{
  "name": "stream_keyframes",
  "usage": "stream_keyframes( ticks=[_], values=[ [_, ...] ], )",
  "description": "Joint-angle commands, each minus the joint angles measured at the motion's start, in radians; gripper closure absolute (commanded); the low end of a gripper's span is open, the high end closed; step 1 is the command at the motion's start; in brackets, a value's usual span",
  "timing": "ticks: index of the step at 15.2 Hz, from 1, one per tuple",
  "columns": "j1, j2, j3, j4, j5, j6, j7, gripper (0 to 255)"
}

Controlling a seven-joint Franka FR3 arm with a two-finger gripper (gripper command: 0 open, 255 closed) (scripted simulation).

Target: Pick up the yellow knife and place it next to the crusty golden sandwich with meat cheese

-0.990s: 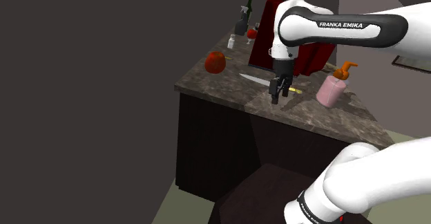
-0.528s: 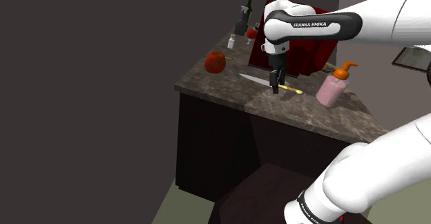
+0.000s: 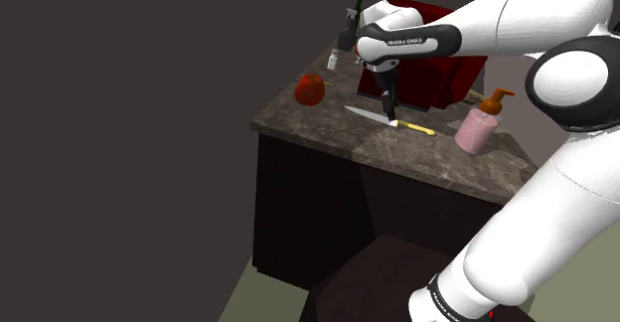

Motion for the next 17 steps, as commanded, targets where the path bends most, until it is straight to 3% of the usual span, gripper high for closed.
stream_keyframes(
  ticks=[1,8,15,16,17],
  values=[
    [-0.004,0.031,-0.004,0.019,-0.017,0.016,-0.025,0],
    [-0.020,0.012,-0.020,-0.080,-0.031,0.100,-0.016,0],
    [-0.020,0.012,-0.020,-0.079,-0.031,0.100,-0.016,0],
    [-0.020,0.012,-0.020,-0.079,-0.031,0.100,-0.016,255],
    [-0.020,0.012,-0.020,-0.079,-0.031,0.100,-0.016,255]
  ],
)
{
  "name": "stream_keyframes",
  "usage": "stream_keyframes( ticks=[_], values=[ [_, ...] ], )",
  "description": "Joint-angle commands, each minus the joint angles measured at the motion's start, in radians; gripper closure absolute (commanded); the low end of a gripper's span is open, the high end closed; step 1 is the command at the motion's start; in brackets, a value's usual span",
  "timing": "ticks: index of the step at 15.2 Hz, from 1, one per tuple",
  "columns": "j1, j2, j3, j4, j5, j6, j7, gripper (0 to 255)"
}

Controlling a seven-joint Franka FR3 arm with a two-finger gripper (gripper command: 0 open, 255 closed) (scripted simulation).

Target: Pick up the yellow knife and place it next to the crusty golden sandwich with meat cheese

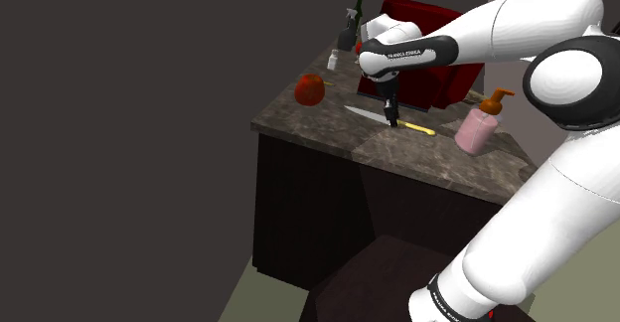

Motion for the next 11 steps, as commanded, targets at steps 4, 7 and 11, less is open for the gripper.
stream_keyframes(
  ticks=[4,7,11],
  values=[
    [-0.004,0.011,-0.004,0.005,-0.001,0.002,-0.003,255],
    [-0.003,0.012,-0.004,0.005,-0.001,0.002,-0.002,255],
    [-0.002,-0.001,-0.002,0.025,-0.002,-0.030,-0.013,255]
  ],
)
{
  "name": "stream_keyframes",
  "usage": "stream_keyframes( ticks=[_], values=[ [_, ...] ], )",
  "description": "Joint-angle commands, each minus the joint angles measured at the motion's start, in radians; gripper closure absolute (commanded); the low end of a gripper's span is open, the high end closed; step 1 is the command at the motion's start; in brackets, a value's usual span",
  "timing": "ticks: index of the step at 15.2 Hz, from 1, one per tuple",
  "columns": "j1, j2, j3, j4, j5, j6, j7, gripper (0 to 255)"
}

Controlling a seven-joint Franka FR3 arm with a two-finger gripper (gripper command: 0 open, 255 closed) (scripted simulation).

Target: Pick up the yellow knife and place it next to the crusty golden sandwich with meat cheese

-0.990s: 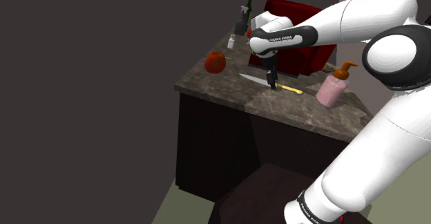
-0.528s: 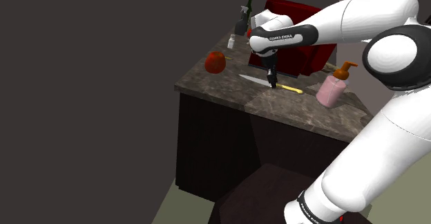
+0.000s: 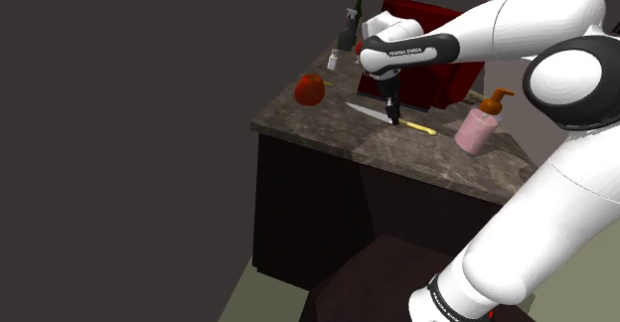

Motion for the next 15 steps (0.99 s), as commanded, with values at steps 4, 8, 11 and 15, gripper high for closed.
stream_keyframes(
  ticks=[4,8,11,15],
  values=[
    [0.003,-0.008,0.003,0.052,0.000,-0.058,-0.021,255],
    [0.004,-0.012,0.005,0.100,-0.001,-0.106,-0.040,255],
    [0.006,-0.012,0.006,0.139,-0.001,-0.142,-0.055,255],
    [0.007,-0.009,0.008,0.194,-0.003,-0.190,-0.075,255]
  ],
)
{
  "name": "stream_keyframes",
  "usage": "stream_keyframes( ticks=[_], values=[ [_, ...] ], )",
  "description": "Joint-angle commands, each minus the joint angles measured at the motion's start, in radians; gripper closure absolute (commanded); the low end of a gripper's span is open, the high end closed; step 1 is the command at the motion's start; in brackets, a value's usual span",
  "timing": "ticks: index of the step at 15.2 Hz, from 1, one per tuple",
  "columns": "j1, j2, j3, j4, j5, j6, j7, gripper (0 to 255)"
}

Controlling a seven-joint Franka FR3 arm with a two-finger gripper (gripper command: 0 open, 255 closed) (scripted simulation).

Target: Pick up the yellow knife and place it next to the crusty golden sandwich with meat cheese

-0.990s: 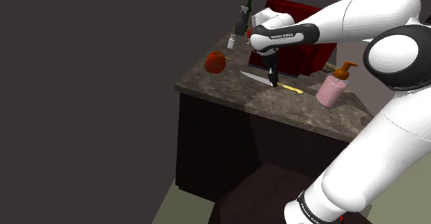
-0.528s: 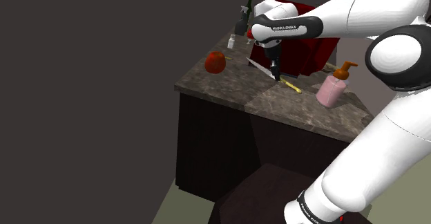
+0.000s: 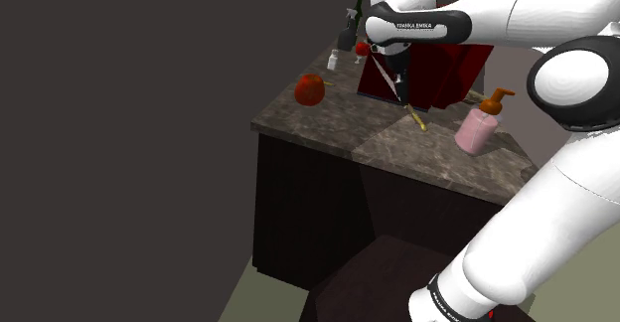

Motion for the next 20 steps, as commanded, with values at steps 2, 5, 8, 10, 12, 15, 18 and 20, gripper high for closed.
stream_keyframes(
  ticks=[2,5,8,10,12,15,18,20],
  values=[
    [0.002,0.007,0.002,0.048,-0.001,-0.039,-0.015,255],
    [0.003,0.012,0.003,0.093,-0.003,-0.076,-0.032,255],
    [-0.009,0.010,-0.008,0.110,-0.011,-0.083,-0.061,255],
    [-0.032,-0.001,-0.032,0.093,-0.025,-0.056,-0.101,255],
    [-0.056,-0.007,-0.057,0.082,-0.038,-0.029,-0.142,255],
    [-0.092,-0.009,-0.094,0.074,-0.054,0.011,-0.204,255],
    [-0.130,0.000,-0.132,0.078,-0.065,0.053,-0.269,255],
    [-0.156,0.011,-0.158,0.086,-0.068,0.081,-0.312,255]
  ],
)
